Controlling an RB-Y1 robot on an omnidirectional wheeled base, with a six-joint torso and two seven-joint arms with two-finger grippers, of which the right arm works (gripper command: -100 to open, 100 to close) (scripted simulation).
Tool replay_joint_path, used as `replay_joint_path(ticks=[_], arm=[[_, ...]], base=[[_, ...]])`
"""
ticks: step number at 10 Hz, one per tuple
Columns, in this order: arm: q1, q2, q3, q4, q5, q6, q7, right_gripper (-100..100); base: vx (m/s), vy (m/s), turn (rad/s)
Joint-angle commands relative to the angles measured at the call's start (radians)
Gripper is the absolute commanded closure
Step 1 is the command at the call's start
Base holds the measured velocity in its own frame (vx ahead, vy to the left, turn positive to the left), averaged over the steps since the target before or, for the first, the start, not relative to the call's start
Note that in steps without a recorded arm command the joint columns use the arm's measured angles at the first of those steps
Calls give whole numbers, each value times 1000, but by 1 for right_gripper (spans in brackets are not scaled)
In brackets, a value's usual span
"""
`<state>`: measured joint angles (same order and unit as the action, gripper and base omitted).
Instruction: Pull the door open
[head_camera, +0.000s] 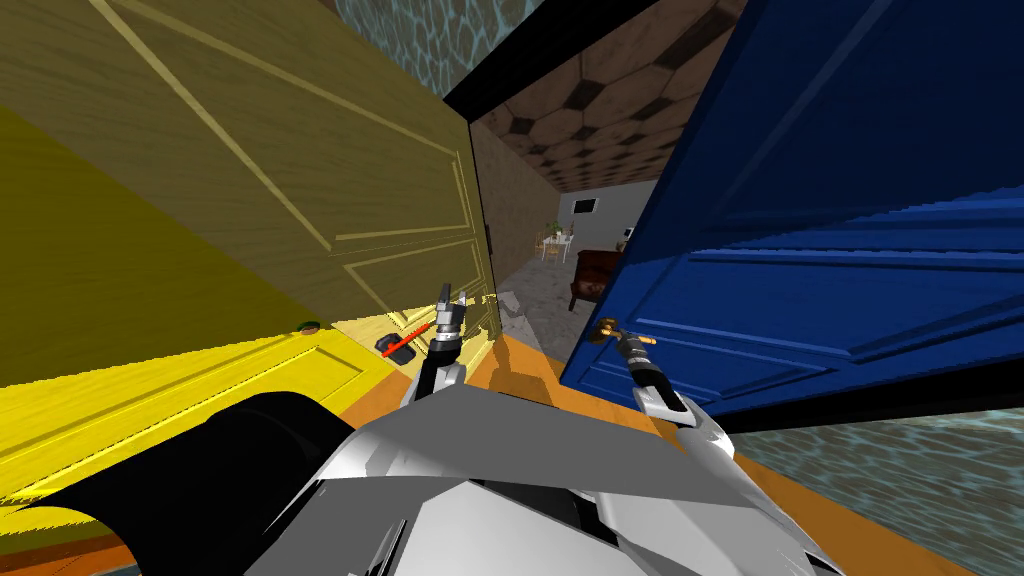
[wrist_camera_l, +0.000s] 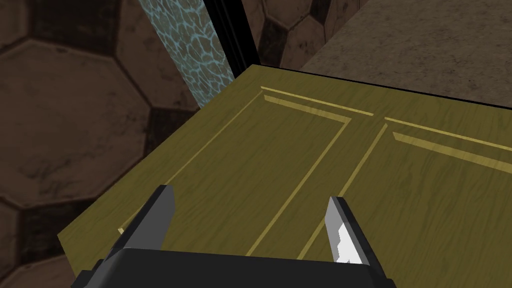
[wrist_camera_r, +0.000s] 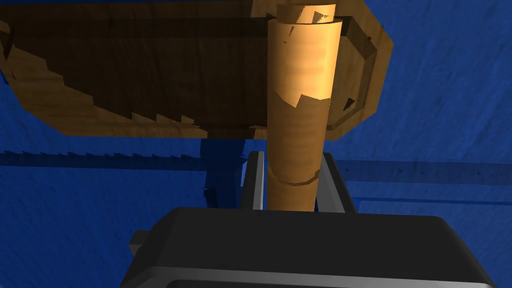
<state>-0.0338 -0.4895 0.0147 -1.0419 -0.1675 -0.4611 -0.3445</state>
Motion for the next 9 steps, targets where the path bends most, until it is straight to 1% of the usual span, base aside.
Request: replay_joint_path(ticks=[1, 2, 8, 9], arm=[[17, -21, 18, -13, 1, -16, -20, 100], [21, -26, 23, -17, 1, -20, -25, 100], [81, -97, 87, -63, 3, -76, -93, 100], [72, -87, 84, -60, 3, -70, -86, 100]], base=[[-138, -44, 98], [-208, -96, 126], [-211, -83, 105], [-113, -27, 34]])
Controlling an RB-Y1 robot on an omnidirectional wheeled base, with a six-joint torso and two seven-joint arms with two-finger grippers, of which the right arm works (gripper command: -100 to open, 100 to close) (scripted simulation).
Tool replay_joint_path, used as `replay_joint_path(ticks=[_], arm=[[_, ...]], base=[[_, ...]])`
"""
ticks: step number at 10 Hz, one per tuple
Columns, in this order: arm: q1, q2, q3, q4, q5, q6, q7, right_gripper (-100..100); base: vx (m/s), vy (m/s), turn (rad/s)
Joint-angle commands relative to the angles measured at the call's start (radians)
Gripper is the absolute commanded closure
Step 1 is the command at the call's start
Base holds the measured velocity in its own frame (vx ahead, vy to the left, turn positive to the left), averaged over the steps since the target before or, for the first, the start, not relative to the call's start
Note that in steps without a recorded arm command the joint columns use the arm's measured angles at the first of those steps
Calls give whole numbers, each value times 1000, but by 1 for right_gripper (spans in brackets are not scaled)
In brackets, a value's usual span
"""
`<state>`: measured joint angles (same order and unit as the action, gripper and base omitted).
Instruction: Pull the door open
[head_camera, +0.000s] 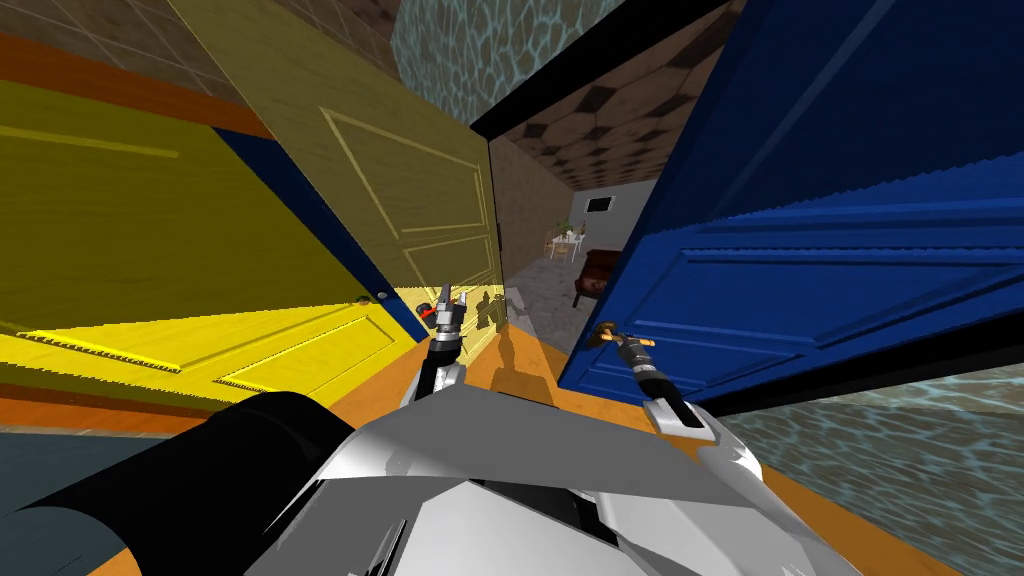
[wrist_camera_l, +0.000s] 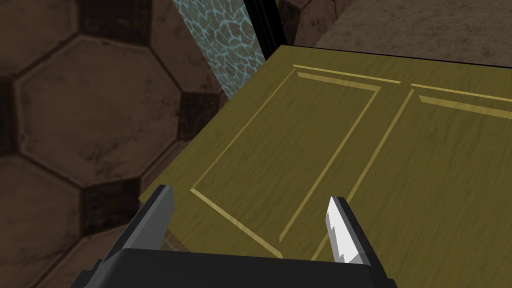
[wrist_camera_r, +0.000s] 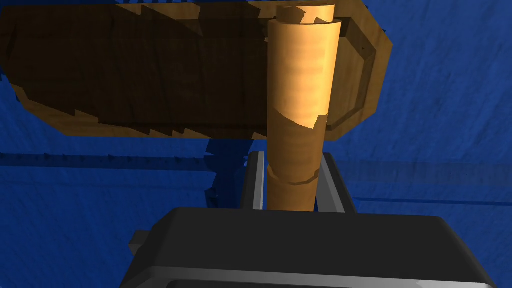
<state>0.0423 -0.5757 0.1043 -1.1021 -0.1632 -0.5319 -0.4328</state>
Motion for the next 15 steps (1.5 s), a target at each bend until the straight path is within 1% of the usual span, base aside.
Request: replay_joint_path(ticks=[1, 6, 7, 8, 9, 12, 13, 15], arm=[[19, -22, 12, -7, -1, -25, -16, 100], [82, -96, 54, -31, -4, -109, -71, 100], [91, -107, 60, -34, -4, -121, -79, 100], [81, -98, 61, -29, -3, -113, -75, 100], [97, -114, 72, -25, -3, -141, -88, 100], [122, -149, 87, -16, -6, -197, -111, 100], [127, -155, 90, -15, -7, -207, -115, 100], [144, -179, 99, -9, -9, -244, -130, 100]], base=[[-140, -57, 116], [-218, -90, 130], [-220, -99, 92], [-101, -33, 23], [-151, -54, 122], [-210, -106, 167], [-156, -101, 113], [-159, -100, 130]])
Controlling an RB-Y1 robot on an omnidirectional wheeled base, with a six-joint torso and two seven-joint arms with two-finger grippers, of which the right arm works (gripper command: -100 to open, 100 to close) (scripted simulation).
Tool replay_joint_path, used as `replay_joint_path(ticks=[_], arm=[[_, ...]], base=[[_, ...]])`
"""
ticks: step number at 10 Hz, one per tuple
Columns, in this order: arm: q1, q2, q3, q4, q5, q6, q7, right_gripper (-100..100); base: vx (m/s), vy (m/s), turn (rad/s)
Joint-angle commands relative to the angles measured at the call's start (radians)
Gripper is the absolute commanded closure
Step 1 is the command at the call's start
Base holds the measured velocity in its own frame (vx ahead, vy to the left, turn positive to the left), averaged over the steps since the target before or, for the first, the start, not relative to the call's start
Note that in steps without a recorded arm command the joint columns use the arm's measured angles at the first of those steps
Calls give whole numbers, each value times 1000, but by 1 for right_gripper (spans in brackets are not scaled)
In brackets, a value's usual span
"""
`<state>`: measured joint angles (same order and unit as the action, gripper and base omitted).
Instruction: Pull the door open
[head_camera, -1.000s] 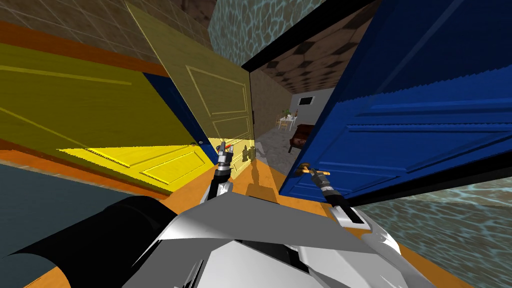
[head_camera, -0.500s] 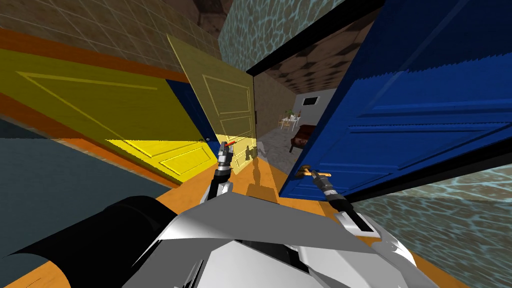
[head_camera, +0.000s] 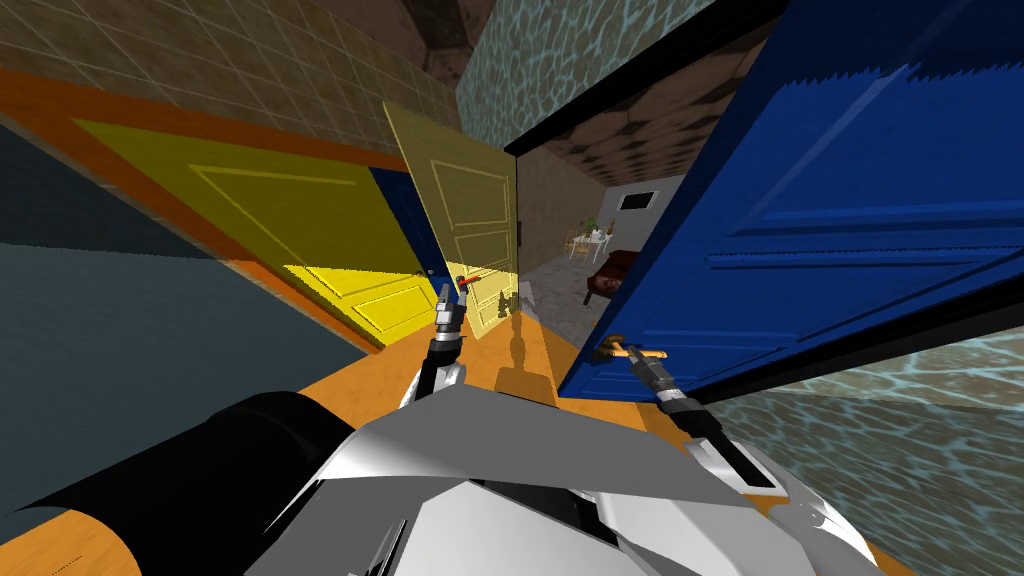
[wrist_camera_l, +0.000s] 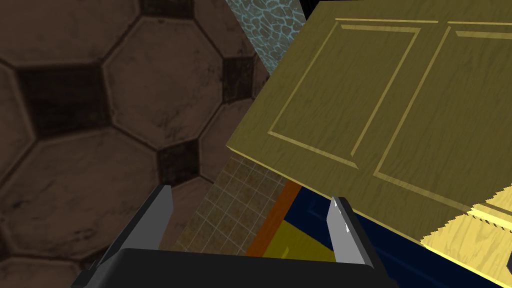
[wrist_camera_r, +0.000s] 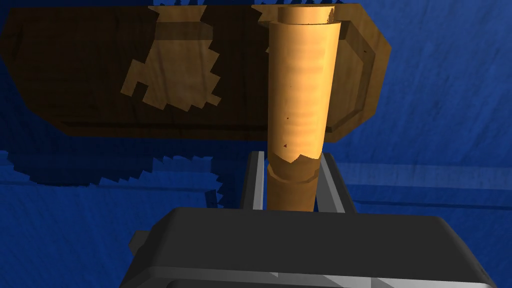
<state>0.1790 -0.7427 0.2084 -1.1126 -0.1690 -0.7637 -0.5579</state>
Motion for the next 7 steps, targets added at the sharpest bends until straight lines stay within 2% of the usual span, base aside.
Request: replay_joint_path(ticks=[1, 2, 3, 4, 7], arm=[[14, -21, -1, 4, -4, -27, -11, 100], [20, -30, 3, 6, -5, -40, -17, 100], [19, -21, 5, -3, -3, -31, -12, 100], [28, -31, 12, 6, -2, -55, -19, 100], [36, -45, 18, 20, -3, -86, -29, 100]], base=[[-196, -78, 139], [-187, -81, 106], [-78, -31, 28], [-125, -43, 139], [-181, -96, 142]])
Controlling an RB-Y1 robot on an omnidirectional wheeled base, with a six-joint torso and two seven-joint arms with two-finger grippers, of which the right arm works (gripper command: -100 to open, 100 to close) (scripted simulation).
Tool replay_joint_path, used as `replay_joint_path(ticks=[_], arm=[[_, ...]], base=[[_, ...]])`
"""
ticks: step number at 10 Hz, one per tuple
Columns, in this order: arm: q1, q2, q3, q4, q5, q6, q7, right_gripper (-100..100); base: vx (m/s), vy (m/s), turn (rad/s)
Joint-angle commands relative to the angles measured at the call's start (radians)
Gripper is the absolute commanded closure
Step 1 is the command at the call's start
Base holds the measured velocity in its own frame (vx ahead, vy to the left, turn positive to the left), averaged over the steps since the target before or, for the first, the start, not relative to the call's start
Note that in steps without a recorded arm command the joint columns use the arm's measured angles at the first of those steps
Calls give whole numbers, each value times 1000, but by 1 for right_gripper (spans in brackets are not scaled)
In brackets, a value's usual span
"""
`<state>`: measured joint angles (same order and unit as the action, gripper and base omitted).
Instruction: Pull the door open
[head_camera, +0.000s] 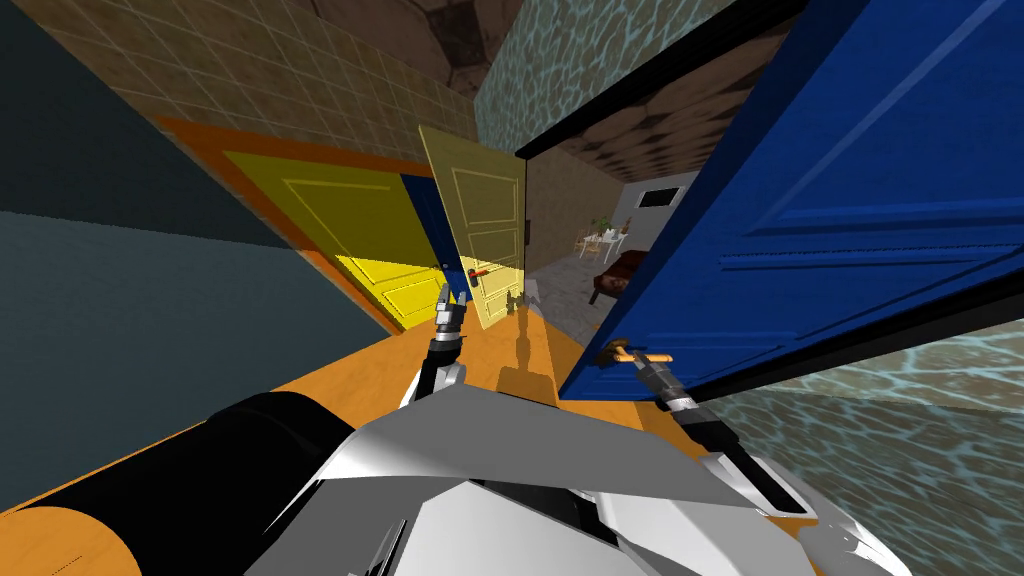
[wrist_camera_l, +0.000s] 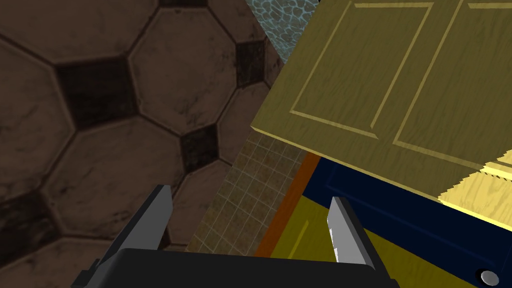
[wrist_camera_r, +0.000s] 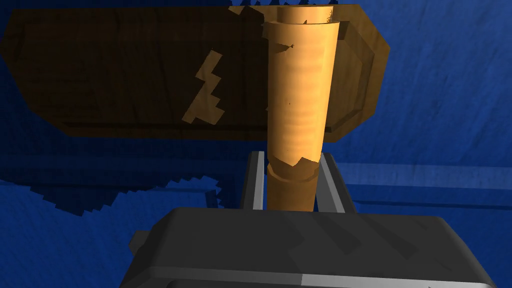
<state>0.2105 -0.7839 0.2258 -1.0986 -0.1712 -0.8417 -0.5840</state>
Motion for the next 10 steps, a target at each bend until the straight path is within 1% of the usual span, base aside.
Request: replay_joint_path(ticks=[1, 3, 5, 6, 7, 8, 9, 10], arm=[[8, -12, 3, 14, -1, -26, -8, 100], [17, -28, 9, 28, -2, -59, -19, 100], [23, -39, 14, 39, -2, -85, -26, 100], [25, -43, 15, 43, -2, -93, -29, 100], [26, -37, 20, 33, 0, -83, -26, 100], [29, -41, 24, 42, 2, -97, -30, 100], [29, -42, 25, 45, 2, -102, -31, 100], [30, -46, 26, 51, 2, -112, -34, 100]], base=[[-166, -102, 114], [-211, -117, 181], [-187, -89, 112], [-181, -73, 87], [-82, -30, 20], [-116, -68, 121], [-151, -89, 149], [-156, -78, 135]])
